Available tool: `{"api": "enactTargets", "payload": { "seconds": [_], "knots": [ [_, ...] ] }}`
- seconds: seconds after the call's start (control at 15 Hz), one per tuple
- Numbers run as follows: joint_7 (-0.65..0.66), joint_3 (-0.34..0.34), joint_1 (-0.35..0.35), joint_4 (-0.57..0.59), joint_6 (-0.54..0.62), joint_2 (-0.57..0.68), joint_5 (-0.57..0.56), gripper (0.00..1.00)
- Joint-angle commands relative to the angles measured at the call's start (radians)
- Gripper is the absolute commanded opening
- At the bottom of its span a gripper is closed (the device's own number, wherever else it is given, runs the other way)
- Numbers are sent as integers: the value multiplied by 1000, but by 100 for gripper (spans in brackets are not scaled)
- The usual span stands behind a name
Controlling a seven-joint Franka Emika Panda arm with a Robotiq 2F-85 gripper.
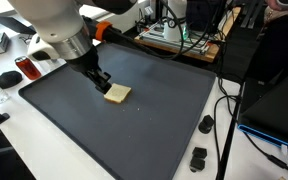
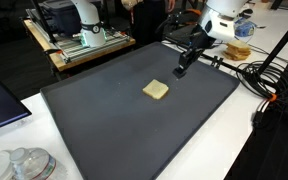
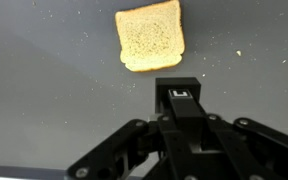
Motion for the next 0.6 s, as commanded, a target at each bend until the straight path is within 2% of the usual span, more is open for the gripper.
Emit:
{"api": "enactTargets", "payload": {
  "seconds": [0.0, 0.53],
  "knots": [
    [-70, 16, -70, 41, -19, 29, 93, 5],
    [-255, 50, -233, 7, 1, 43, 284, 5]
  ]
}}
